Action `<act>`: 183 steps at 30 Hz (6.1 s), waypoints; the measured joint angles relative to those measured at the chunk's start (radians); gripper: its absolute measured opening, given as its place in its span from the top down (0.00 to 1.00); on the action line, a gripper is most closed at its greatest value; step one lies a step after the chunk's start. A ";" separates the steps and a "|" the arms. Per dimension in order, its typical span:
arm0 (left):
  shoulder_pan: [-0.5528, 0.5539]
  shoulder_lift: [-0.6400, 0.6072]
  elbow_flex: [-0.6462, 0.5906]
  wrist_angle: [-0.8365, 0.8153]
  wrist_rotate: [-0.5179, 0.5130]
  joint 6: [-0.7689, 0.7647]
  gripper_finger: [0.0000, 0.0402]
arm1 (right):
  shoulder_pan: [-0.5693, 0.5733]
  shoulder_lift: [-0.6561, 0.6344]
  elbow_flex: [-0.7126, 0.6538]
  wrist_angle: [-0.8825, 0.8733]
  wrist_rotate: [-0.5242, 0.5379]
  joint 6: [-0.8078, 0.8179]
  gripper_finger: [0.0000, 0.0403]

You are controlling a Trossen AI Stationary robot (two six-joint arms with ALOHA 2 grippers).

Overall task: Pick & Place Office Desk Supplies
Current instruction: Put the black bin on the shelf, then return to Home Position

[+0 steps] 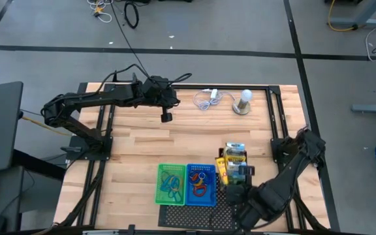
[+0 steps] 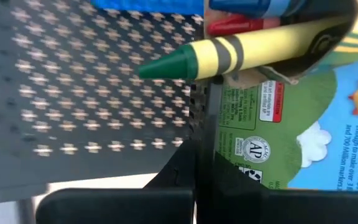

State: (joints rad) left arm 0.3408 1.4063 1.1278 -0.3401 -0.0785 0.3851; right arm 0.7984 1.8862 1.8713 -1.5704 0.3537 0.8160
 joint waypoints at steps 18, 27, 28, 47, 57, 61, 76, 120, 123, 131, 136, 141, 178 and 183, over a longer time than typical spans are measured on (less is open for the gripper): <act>-0.001 0.000 0.000 0.002 0.000 0.000 1.00 | 0.063 0.092 0.080 0.025 -0.090 0.091 1.00; -0.001 0.000 0.000 0.013 0.000 0.007 1.00 | 0.062 0.093 0.080 0.071 -0.104 0.068 1.00; -0.001 0.000 0.000 0.014 0.000 0.007 1.00 | 0.062 0.093 0.080 0.086 -0.104 0.062 1.00; 0.000 0.000 0.000 0.015 0.000 0.007 1.00 | 0.046 0.107 0.080 0.179 -0.154 -0.019 1.00; -0.001 0.000 0.000 0.014 0.000 0.008 1.00 | 0.038 0.123 0.080 0.189 -0.191 -0.032 1.00; -0.001 0.000 0.000 0.014 0.019 0.007 1.00 | 0.032 0.124 0.080 0.196 -0.224 -0.023 0.97; -0.002 0.000 0.000 0.014 0.035 0.014 1.00 | 0.029 0.125 0.080 0.243 -0.274 -0.021 0.64; -0.021 0.000 0.000 0.028 0.090 0.041 1.00 | 0.022 0.095 0.087 0.263 -0.287 0.015 0.42; -0.021 0.000 0.000 0.031 0.090 0.043 1.00 | 0.020 0.092 0.113 0.256 -0.287 0.013 0.41; -0.021 0.000 0.000 0.049 0.089 0.046 1.00 | 0.014 0.090 0.240 0.158 -0.271 -0.011 0.41; -0.026 -0.026 0.001 0.080 0.100 0.074 1.00 | 0.005 0.067 0.332 0.135 -0.213 -0.098 0.42; -0.027 -0.137 0.002 0.080 0.145 0.074 1.00 | 0.007 -0.010 0.404 0.209 -0.032 -0.280 0.42; -0.028 -1.275 -0.786 0.156 0.448 -0.482 0.99 | 0.325 -1.027 -1.015 1.523 0.258 -1.010 0.47; -0.029 -1.215 -0.820 0.167 0.462 -0.467 0.99 | 0.179 -1.282 -1.185 1.508 0.069 -1.122 0.47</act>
State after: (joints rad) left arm 0.3123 0.1911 0.3076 -0.1735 0.3839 -0.0819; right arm 0.9775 0.6047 0.6864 -0.0629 0.4225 -0.3058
